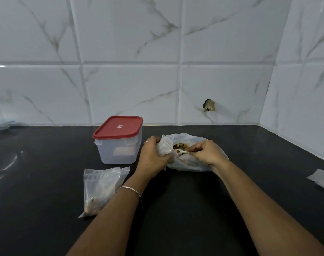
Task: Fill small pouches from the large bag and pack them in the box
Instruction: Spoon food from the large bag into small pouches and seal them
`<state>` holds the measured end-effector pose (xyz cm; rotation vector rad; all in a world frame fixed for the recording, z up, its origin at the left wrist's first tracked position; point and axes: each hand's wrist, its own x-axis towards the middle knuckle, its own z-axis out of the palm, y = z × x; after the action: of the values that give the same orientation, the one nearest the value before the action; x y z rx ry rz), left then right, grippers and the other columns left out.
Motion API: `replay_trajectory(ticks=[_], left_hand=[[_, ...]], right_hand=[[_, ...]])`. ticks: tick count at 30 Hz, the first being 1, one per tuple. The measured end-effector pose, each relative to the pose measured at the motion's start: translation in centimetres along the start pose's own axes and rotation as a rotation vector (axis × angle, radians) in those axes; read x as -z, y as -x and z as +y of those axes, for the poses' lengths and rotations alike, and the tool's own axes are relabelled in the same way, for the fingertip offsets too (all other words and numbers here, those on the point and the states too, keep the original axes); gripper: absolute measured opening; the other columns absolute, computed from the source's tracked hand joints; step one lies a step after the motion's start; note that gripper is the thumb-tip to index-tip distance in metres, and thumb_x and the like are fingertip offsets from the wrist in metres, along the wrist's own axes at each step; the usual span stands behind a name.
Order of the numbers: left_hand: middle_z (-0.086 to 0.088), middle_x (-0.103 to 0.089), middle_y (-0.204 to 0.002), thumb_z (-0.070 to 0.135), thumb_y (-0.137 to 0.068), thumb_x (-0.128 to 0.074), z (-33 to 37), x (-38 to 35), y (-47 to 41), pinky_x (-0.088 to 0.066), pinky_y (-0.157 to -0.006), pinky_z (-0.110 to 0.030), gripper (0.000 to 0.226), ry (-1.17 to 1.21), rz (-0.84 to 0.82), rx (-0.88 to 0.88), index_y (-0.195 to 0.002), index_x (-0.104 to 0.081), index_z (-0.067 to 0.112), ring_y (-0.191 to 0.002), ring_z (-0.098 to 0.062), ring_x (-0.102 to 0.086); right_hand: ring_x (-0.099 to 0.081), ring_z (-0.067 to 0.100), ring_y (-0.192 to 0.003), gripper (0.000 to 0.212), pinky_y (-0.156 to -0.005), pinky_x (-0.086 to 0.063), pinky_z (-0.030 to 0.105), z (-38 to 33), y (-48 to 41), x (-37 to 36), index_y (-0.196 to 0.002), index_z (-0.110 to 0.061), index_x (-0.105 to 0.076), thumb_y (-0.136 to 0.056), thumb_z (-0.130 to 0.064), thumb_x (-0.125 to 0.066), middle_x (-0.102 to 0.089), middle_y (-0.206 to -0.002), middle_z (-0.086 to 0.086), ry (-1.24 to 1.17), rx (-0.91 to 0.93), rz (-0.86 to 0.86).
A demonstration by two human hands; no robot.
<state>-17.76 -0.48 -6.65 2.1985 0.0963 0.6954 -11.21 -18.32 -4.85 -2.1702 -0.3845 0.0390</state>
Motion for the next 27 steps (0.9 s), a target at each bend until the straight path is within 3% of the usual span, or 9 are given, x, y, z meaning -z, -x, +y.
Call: replay_trajectory(ticks=[2,7,10,12,14,16,19,21,27], left_hand=[[-0.002,-0.054,-0.104,0.019,-0.069,-0.078,-0.1,0.0,-0.1,-0.042,-0.074,-0.024,0.043,-0.003,0.012,0.001,-0.101,-0.049,0.019,-0.093,-0.016,-0.054],[-0.001,-0.053,-0.109,0.024,-0.071,-0.077,-0.4,0.1,0.0,-0.044,-0.071,-0.019,0.046,-0.023,-0.02,0.034,-0.106,-0.047,0.021,-0.094,-0.013,-0.053],[-0.001,-0.046,-0.119,0.032,-0.072,-0.076,-0.3,0.3,0.2,-0.046,-0.086,-0.03,0.055,-0.089,-0.001,0.053,-0.117,-0.048,0.018,-0.105,-0.015,-0.048],[-0.001,-0.041,-0.122,0.037,-0.072,-0.076,-0.1,0.4,0.3,-0.044,-0.092,-0.032,0.059,-0.108,0.044,0.048,-0.12,-0.047,0.018,-0.113,-0.018,-0.044],[-0.001,-0.038,-0.124,0.04,-0.071,-0.076,0.3,0.6,0.4,-0.043,-0.091,-0.032,0.059,-0.118,0.083,0.026,-0.119,-0.047,0.019,-0.116,-0.019,-0.041],[0.0,-0.038,-0.122,0.04,-0.069,-0.076,0.8,0.6,0.5,-0.045,-0.09,-0.034,0.058,-0.13,0.11,-0.008,-0.115,-0.048,0.02,-0.114,-0.019,-0.041],[0.003,-0.04,-0.111,0.043,-0.067,-0.074,1.4,0.6,0.6,-0.048,-0.084,-0.035,0.055,-0.136,0.133,-0.031,-0.109,-0.046,0.021,-0.104,-0.016,-0.044],[0.004,-0.044,-0.106,0.044,-0.067,-0.073,1.6,0.7,0.6,-0.05,-0.081,-0.035,0.052,-0.126,0.112,-0.026,-0.106,-0.046,0.022,-0.099,-0.015,-0.048],[0.011,-0.052,-0.099,0.057,-0.07,-0.068,1.9,0.5,1.1,-0.056,-0.078,-0.036,0.06,-0.17,-0.002,-0.016,-0.116,-0.046,0.024,-0.089,-0.011,-0.057]], right_hand=[[-0.057,-0.001,-0.077,0.017,-0.059,-0.04,0.004,-0.1,0.0,0.0,-0.102,-0.013,-0.075,-0.086,-0.011,-0.072,-0.07,-0.094,-0.005,-0.062,-0.024,0.019],[-0.066,0.018,-0.088,0.018,-0.079,-0.053,0.025,-0.2,0.4,1.0,-0.077,-0.02,-0.076,-0.08,-0.002,-0.075,-0.073,-0.085,0.001,-0.19,-0.044,0.019],[-0.068,0.02,-0.092,0.018,-0.086,-0.055,0.031,-0.6,0.7,2.0,-0.078,-0.018,-0.076,-0.078,0.001,-0.075,-0.074,-0.086,0.004,-0.193,-0.023,0.028],[-0.066,0.018,-0.093,0.015,-0.083,-0.053,0.026,-1.0,0.9,2.8,-0.085,-0.013,-0.077,-0.078,0.001,-0.076,-0.073,-0.089,0.003,-0.187,-0.003,0.022],[-0.065,0.012,-0.086,0.017,-0.069,-0.05,0.012,-1.5,1.2,3.5,-0.094,-0.007,-0.076,-0.078,0.0,-0.075,-0.072,-0.088,0.004,-0.18,0.031,-0.008],[-0.064,0.009,-0.083,0.019,-0.065,-0.048,0.008,-2.0,1.6,4.1,-0.096,-0.007,-0.076,-0.079,-0.001,-0.075,-0.073,-0.09,0.005,-0.18,0.06,-0.023],[-0.066,0.019,-0.097,0.015,-0.09,-0.051,0.028,-2.6,1.9,4.9,-0.09,-0.015,-0.078,-0.078,-0.005,-0.077,-0.075,-0.093,0.007,-0.188,0.098,-0.005],[-0.065,0.023,-0.104,0.015,-0.098,-0.049,0.037,-2.9,2.1,5.2,-0.088,-0.017,-0.078,-0.078,-0.006,-0.077,-0.075,-0.094,0.009,-0.189,0.118,0.017],[-0.064,0.018,-0.103,0.016,-0.097,-0.05,0.034,-3.9,2.8,5.3,-0.084,-0.025,-0.077,-0.079,-0.009,-0.076,-0.075,-0.093,0.002,-0.195,0.155,0.014]])
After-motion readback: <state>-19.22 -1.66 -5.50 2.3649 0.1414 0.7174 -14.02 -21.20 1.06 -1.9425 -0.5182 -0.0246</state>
